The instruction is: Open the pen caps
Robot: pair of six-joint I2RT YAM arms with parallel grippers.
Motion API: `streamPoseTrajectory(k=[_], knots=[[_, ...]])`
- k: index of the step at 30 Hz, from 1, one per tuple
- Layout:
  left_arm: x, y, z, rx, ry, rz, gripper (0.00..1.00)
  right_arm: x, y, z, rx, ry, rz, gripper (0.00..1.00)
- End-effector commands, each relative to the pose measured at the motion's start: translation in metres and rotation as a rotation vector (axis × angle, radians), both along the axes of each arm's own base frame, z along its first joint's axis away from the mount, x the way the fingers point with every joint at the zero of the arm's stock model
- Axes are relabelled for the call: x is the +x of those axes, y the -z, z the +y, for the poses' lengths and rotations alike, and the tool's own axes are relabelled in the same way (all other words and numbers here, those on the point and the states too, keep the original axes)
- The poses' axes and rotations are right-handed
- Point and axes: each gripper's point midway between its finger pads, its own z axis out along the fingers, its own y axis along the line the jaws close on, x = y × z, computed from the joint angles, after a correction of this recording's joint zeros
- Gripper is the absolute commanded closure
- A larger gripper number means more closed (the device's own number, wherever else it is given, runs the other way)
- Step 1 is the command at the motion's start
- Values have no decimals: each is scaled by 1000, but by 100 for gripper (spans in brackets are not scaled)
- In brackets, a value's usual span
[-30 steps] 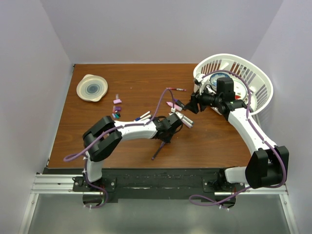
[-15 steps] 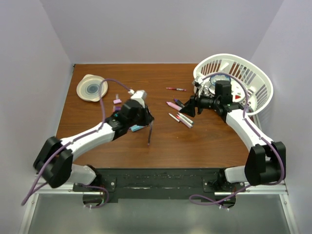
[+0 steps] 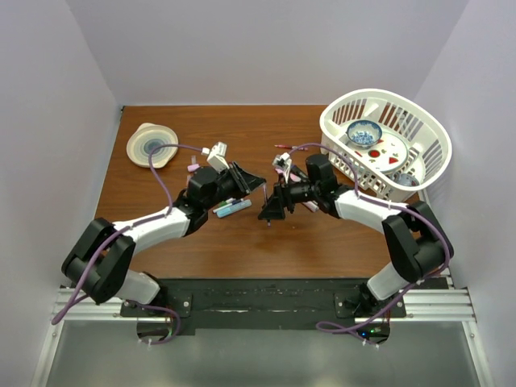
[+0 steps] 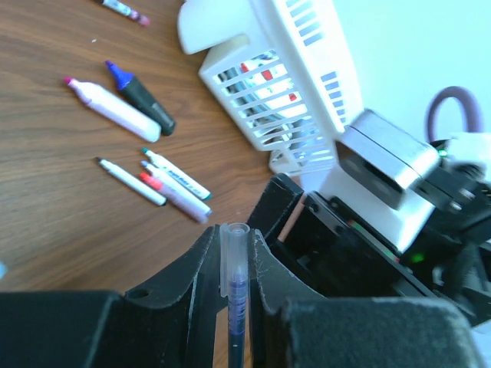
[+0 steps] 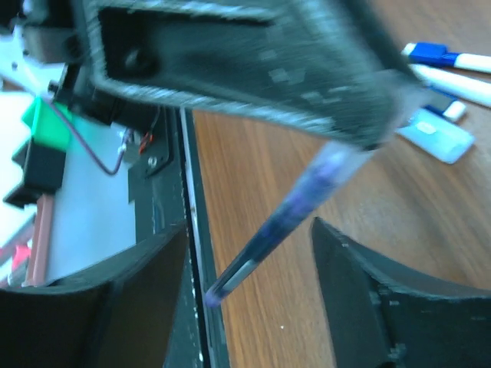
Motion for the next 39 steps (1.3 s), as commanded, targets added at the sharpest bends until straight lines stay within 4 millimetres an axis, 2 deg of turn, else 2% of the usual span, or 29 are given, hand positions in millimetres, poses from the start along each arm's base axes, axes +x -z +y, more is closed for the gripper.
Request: streamPoseTrajectory(k=[1,2,5,8,9,12,15,19,20,21,22,23,24,25,28,29,33,36,39], knots=[[2,-36,-3,-114,2,-89,100,17,-5,5,18,93,19,42],[2,-36,-2,-112,-4,-91,100,18,-5,6,10,97,26,64],[0,-40,1,-114,-7,-113,100,20,0,6,-18,89,38,100],[-3,-41,3,-101,-1,-136,73,22,1,5,-48,81,20,100],[-4,-39,3,-96,4,-136,57,22,1,4,-56,78,11,100],[-7,-27,4,-55,14,-110,44,25,1,1,-87,84,-30,100],[-6,-14,5,-11,10,-60,40,28,2,-2,-110,98,-56,100],[-1,2,5,46,-9,11,38,31,7,-4,-130,108,-64,100],[4,-2,5,50,-36,13,38,31,7,-4,-131,108,-65,100],[5,10,8,87,-52,54,38,31,7,-3,-131,106,-66,100],[5,12,7,105,-64,72,38,31,8,-3,-134,106,-67,100],[13,5,7,115,-99,64,39,30,8,-3,-135,102,-69,100],[13,11,7,146,-105,88,39,29,9,-2,-136,98,-69,100],[13,5,1,145,-102,77,39,30,10,-2,-140,100,-67,100],[12,6,-6,159,-97,79,41,29,12,-2,-145,96,-67,100],[18,4,-4,165,-128,71,42,28,11,-1,-145,91,-67,100],[20,18,-5,218,-150,121,49,28,11,-1,-147,94,-70,100],[21,19,-7,248,-165,121,51,29,10,-1,-146,97,-74,100],[23,19,-10,281,-178,110,63,30,11,-1,-148,99,-70,100]])
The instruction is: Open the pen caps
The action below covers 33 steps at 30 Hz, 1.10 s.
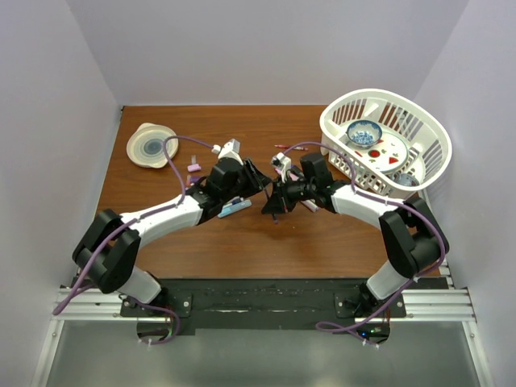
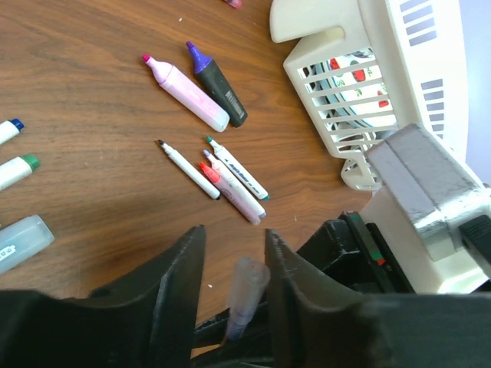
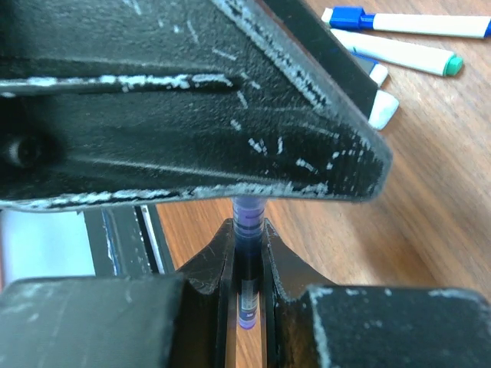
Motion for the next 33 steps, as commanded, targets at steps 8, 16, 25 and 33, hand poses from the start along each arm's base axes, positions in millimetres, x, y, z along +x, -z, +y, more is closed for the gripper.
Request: streamPoseTrajectory(k=[8,16,25,33], knots=[[21,-33,6,115,-82,-135,100,2,-17,10,41,-42,-47,100],[73,-97,113,94,-401,-231,100,-29,-5,30,19,-171,-31,100],[87,-99,210,70,-552,-208,100,-36,3,34,-35,-217,-55,100],[81,5,255,385,-368,-16,100,-37,-15,14,-36,-370,-165,100]])
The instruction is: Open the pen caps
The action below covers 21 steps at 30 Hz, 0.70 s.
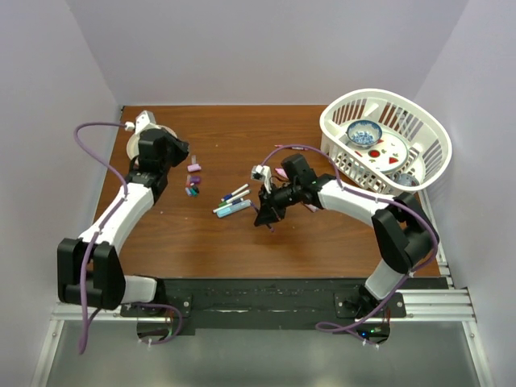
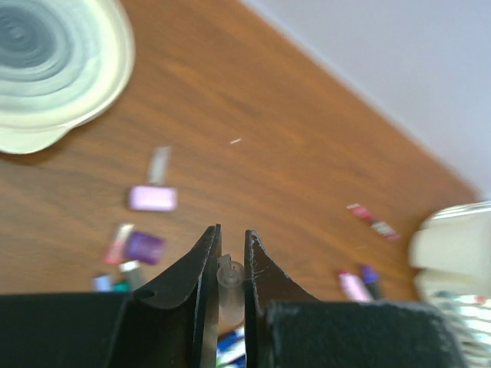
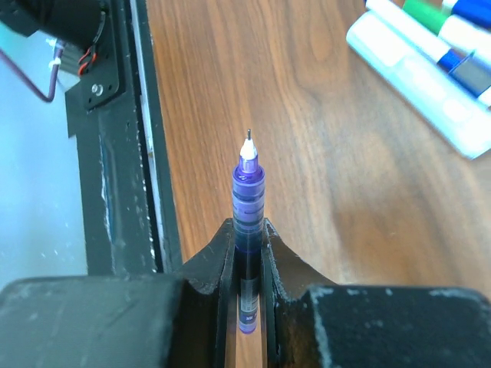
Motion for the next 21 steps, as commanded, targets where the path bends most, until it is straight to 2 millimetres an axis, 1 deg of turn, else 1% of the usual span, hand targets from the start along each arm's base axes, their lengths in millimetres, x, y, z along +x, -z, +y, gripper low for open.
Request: streamPoseTrajectory(k=[1,2,4,5,6,7,8,10,11,13,14,16,17,18,20,21], knots=[[-9,69,20,171,113,198,100,3,-24,-11,57,-83,-78,100],[-8,72,22,165,105,198,100,4,-25,-11,59,-81,-80,100],[-8,92,26,157,94,231,100,4,-26,-12,63,-80,-80,100],[-8,98,28,156,89,249,100,3,-27,-11,63,-81,-80,100],[-8,113,33,163,80,291,100,4,-27,-12,64,-80,-83,100],[-5,118,38,177,67,306,98,4,-27,-13,64,-77,-81,100],[-6,130,42,195,64,344,96,4,-28,-13,65,-76,-85,100],[-3,134,52,213,28,352,93,6,-29,-13,69,-67,-82,100],[-3,140,55,223,21,368,93,6,-30,-13,72,-68,-81,100],[-1,144,62,241,0,386,92,6,-30,-14,72,-65,-80,100],[-1,153,64,252,-6,412,92,7,-31,-14,74,-61,-81,100],[1,158,65,244,0,424,91,8,-33,-15,76,-56,-84,100],[1,166,65,239,3,442,91,9,-33,-16,76,-54,-82,100],[4,165,64,236,7,440,89,9,-33,-16,78,-52,-81,100],[4,170,61,233,23,456,78,10,-35,-18,79,-47,-83,100],[5,168,62,234,24,453,72,11,-37,-19,82,-44,-89,100]])
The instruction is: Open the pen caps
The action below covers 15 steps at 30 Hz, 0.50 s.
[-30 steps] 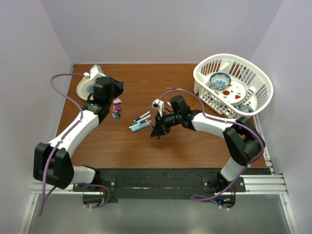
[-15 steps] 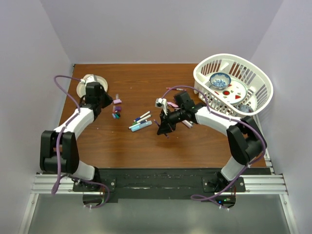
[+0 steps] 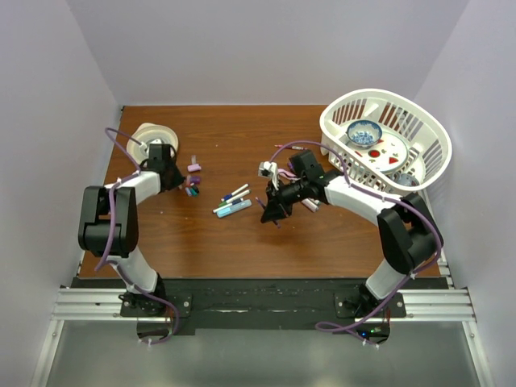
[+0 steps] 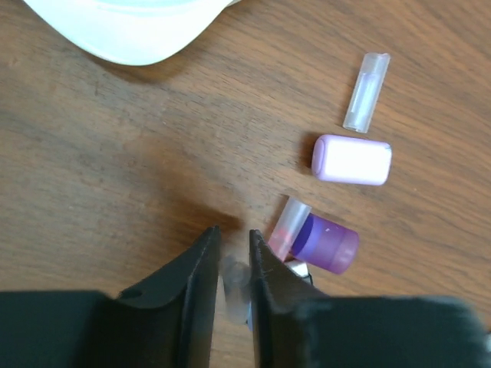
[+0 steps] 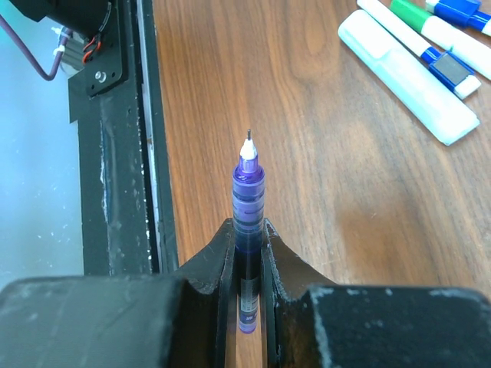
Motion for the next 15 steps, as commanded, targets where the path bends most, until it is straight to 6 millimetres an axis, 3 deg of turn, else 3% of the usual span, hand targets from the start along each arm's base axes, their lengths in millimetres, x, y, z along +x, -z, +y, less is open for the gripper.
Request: streamPoseTrajectory(k=[1,5,10,15], knots=[[17,-12,7,33,12,-34,61,5,-27,0,59,-6,-62,100],[17,-24,11,51,-5,-57,48,10,-30,-5,62,13,-68,100],[18,-47,7,38,23,-108,45,18,-35,-13,56,39,-99,100],[18,-99,-10,-4,122,-248,36,47,-33,-38,-34,136,-211,100]])
